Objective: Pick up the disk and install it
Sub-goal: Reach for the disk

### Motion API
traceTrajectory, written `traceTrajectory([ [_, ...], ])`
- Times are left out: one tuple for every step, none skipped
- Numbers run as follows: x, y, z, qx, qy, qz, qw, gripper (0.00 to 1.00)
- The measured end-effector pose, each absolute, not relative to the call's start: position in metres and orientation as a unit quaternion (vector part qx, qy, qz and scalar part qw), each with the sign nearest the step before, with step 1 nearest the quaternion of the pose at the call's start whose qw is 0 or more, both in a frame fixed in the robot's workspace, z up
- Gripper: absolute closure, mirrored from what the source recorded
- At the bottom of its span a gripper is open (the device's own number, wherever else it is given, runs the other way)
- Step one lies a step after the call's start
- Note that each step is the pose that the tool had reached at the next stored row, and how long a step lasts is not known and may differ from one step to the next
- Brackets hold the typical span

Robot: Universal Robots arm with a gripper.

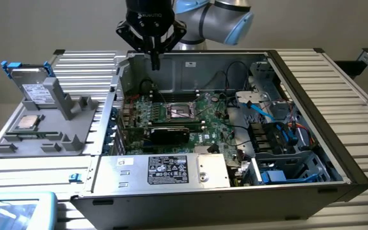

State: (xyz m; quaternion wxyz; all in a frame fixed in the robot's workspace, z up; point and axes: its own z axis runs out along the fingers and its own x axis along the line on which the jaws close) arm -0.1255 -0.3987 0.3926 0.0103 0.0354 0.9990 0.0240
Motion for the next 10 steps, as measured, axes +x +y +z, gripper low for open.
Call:
traceTrajectory([
  [-0.128,-0.399,0.393,0.035,0.999,0.024,0.010,0.89],
  [-0.131,-0.399,0.393,0.035,0.999,0.024,0.010,0.89],
  [-0.134,-0.399,0.393,0.035,0.999,0.024,0.010,0.89],
  [-0.137,-0.399,0.393,0.035,0.999,0.024,0.010,0.89],
  [-0.140,-0.399,0.393,0.035,0.999,0.024,0.010,0.89],
  [-0.144,-0.399,0.393,0.035,0.999,0.024,0.010,0.89],
  [-0.147,-0.399,0.393,0.035,0.999,0.024,0.010,0.89],
  [-0.152,-0.398,0.393,0.035,0.999,0.024,0.010,0.89],
  [-0.156,-0.398,0.393,0.035,0.999,0.024,0.010,0.89],
  [-0.160,-0.398,0.393,0.035,0.999,0.024,0.010,0.89],
])
